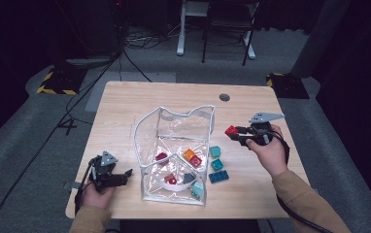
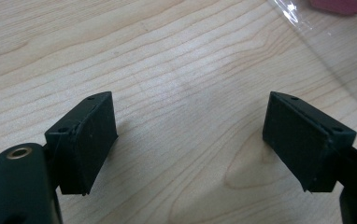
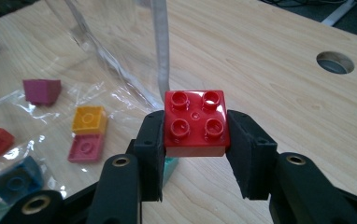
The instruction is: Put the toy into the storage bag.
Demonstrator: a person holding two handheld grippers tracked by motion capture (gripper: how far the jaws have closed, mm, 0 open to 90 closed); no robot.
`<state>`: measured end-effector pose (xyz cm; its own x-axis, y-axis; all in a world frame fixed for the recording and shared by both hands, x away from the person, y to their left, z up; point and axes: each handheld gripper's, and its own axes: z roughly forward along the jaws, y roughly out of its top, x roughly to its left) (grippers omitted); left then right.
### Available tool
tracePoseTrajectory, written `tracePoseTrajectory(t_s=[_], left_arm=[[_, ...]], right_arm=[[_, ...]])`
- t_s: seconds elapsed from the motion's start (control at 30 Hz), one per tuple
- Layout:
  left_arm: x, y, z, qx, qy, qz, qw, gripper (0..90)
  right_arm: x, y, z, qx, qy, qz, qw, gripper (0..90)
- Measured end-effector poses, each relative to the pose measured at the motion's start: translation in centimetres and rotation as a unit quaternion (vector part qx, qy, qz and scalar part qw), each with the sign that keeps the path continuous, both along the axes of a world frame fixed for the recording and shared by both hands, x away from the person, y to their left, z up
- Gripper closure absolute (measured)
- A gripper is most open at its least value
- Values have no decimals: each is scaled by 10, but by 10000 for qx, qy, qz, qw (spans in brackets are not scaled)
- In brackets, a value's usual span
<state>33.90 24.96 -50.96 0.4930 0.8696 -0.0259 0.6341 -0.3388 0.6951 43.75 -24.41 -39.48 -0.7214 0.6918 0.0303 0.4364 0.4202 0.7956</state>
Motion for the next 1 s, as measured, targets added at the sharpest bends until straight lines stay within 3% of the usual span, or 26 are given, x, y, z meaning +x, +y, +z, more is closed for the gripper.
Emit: tracePoseTrajectory(t_s=[0.57, 1.0], left_arm=[[0, 0, 0, -3, 7, -12, 10000, 179], [0, 0, 0, -2, 5, -8, 10000, 179]], right_arm=[[-15, 9, 55, 400, -294, 250, 9985, 592], [-24, 24, 81, 632, -458, 535, 9955, 592]])
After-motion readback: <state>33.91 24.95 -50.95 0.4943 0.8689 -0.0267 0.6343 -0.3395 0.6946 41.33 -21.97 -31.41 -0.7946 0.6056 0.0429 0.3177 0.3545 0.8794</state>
